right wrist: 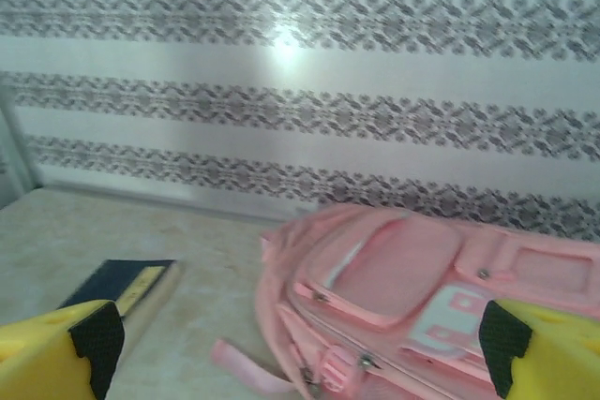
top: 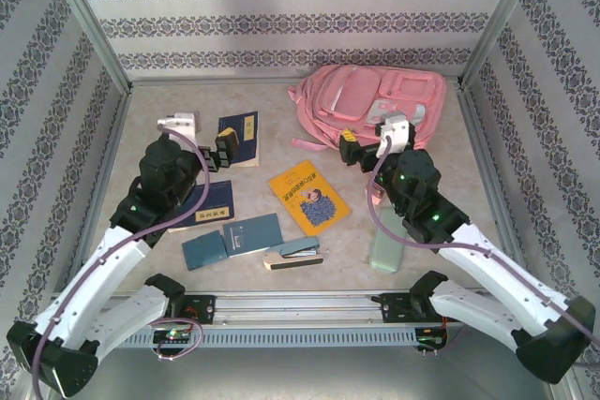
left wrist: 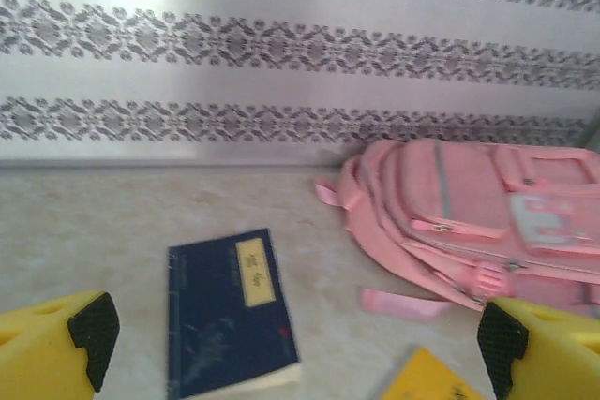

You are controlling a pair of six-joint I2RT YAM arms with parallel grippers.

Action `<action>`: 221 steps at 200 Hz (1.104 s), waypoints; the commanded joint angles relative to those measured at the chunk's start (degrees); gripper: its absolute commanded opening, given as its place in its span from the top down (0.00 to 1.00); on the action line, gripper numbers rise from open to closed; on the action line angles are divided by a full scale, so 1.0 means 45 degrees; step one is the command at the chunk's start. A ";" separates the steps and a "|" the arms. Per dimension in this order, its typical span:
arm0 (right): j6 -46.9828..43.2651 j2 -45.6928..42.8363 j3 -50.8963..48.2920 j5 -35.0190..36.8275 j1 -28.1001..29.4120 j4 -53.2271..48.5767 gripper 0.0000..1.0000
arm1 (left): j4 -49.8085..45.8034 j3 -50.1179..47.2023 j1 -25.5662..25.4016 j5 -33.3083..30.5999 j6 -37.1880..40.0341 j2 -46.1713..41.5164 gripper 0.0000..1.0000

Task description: Pack books, pencil case, and school supplies into a backpack

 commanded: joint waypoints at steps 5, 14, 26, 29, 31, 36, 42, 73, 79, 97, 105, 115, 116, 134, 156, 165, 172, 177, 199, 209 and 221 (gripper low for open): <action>0.1280 0.1146 0.3480 -0.0030 0.0567 -0.6569 0.02 | -0.6488 0.2451 -0.0231 -0.0856 -0.2380 0.1111 0.01; 0.1536 0.1458 0.4211 -0.0755 0.0397 -0.7264 0.02 | -0.7270 0.3119 -0.0204 -0.0234 -0.2348 0.1583 0.01; 0.2749 0.1477 0.3884 -0.1104 -0.0123 -0.6389 0.02 | -0.7249 0.3214 -0.0151 0.1110 -0.2120 0.2005 0.01; 0.2957 0.1473 0.3749 -0.1724 -0.0393 -0.6092 0.02 | -0.7215 0.3181 -0.0133 0.1281 -0.2187 0.2089 0.01; 0.3138 0.1467 0.3669 -0.2167 -0.0595 -0.5934 0.02 | -0.7193 0.3140 -0.0128 0.1332 -0.2278 0.2145 0.01; 0.3656 0.1490 0.3482 -0.3128 -0.1043 -0.5518 0.02 | -0.7131 0.3055 -0.0121 0.1392 -0.2549 0.2303 0.01; 0.4232 0.1646 0.3421 -0.3991 -0.1426 -0.5297 0.02 | -0.7242 0.3046 -0.0063 0.1488 -0.2840 0.2560 0.01; 0.4653 0.3485 0.4352 -0.3467 -0.1396 -0.5692 0.02 | -0.7642 0.3047 0.0755 0.2704 -0.3244 0.3169 0.01; 0.4730 0.4007 0.4626 -0.3856 -0.1522 -0.5827 0.02 | -0.7546 0.2920 0.0923 0.2950 -0.3246 0.3181 0.01; 0.4199 0.5813 0.5700 -0.5187 -0.1892 -0.6195 0.06 | -0.7507 0.2622 0.1814 0.3715 -0.3484 0.3361 0.01; 0.4205 0.6765 0.6261 -0.5432 -0.1980 -0.6368 0.10 | -0.7616 0.2599 0.2175 0.3905 -0.3538 0.3499 0.01; 0.4313 0.8177 0.7478 -0.5638 -0.2104 -0.7050 0.15 | -0.7751 0.2590 0.2416 0.3821 -0.3495 0.3642 0.01; 0.4305 0.8249 0.7604 -0.5676 -0.2112 -0.7123 0.15 | -0.7768 0.2584 0.2430 0.3806 -0.3488 0.3658 0.01; 0.4441 1.0469 0.9488 -0.6028 -0.2238 -0.7657 0.19 | -0.7985 0.2483 0.2455 0.3103 -0.3478 0.3524 0.01; 0.4262 1.2972 1.1986 -0.5146 -0.2320 -0.8441 0.20 | -0.7498 0.1874 0.2465 0.2966 -0.3568 0.3020 0.01; 0.4470 1.3824 1.3181 -0.4619 -0.2543 -0.8961 0.19 | -0.7359 0.1624 0.2455 0.2880 -0.3606 0.2862 0.01; 0.4840 1.4498 1.4026 -0.4449 -0.2833 -0.9353 0.19 | -0.7344 0.1538 0.2464 0.2768 -0.3616 0.2817 0.01; 0.5076 1.4937 1.4500 -0.4499 -0.3045 -0.9523 0.20 | -0.7388 0.1480 0.2465 0.2721 -0.3645 0.2829 0.01; 0.5931 1.6263 1.5603 -0.4473 -0.3613 -0.9231 0.23 | -0.7241 0.1217 0.2475 0.2615 -0.3525 0.2854 0.01; 0.6238 1.6850 1.6240 -0.4675 -0.3829 -0.9247 0.23 | -0.7233 0.1219 0.2465 0.2540 -0.3486 0.2930 0.01; 0.6662 1.7493 1.6827 -0.4972 -0.4057 -0.9177 0.24 | -0.7222 0.1324 0.2475 0.2639 -0.3402 0.3027 0.01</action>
